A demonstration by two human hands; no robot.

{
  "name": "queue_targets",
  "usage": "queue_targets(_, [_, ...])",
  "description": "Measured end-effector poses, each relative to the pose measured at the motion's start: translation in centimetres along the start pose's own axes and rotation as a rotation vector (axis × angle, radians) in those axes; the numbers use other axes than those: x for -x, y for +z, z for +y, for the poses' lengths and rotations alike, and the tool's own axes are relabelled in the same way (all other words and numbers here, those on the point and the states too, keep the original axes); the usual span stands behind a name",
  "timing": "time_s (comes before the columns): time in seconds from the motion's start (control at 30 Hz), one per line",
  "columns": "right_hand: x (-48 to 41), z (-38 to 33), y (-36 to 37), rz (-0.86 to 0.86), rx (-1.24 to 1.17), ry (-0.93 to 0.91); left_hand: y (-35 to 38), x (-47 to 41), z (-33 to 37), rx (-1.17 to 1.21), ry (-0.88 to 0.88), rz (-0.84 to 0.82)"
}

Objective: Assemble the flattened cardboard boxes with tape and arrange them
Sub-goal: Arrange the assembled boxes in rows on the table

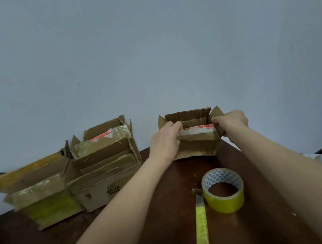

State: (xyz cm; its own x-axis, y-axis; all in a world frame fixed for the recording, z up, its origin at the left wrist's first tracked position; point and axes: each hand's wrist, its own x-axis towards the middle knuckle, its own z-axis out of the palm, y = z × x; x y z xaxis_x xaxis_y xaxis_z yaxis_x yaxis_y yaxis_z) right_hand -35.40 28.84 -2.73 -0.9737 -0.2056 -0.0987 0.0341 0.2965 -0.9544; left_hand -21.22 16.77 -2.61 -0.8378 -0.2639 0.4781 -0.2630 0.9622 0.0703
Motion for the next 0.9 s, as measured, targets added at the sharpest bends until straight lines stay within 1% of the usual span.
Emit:
queue_targets(0.1, [1.1, -0.3, 0.0, -0.124, 0.000, 0.006, -2.3, 0.8, -1.2, -0.041, 0.043, 0.060])
queue_targets(0.17, [1.6, -0.8, 0.0, -0.144, -0.020, -0.009, -3.8, 0.9, -2.3, -0.069, 0.026, 0.111])
queue_targets(0.27, [3.2, -1.9, 0.0, -0.108, -0.058, -0.008, -5.6, 0.8, -3.7, -0.112, -0.041, 0.171])
queue_targets(0.37, [5.6, -2.5, 0.9, -0.147, -0.094, -0.005, -6.5, 1.3, -4.6, -0.149, -0.148, 0.199])
queue_targets(0.47, [7.5, -2.1, 3.3, -0.218, -0.130, 0.048, -7.3, 2.4, -5.2, -0.081, -0.297, 0.180])
queue_targets(0.57, [9.1, -1.6, 5.9, -0.246, -0.213, 0.111, -7.9, 3.7, -6.3, -0.020, -0.366, 0.140])
queue_targets(0.67, [9.7, -1.5, 8.1, -0.281, -0.279, 0.183, -8.4, 5.2, -7.8, 0.016, -0.369, 0.120])
queue_targets(0.77, [9.8, -2.2, 10.3, -0.337, -0.310, 0.181, -8.8, 6.6, -9.6, 0.025, -0.384, 0.133])
queue_targets(0.9, [9.0, -3.1, 12.8, -0.367, -0.338, 0.193, -8.7, 7.9, -11.9, 0.003, -0.384, 0.150])
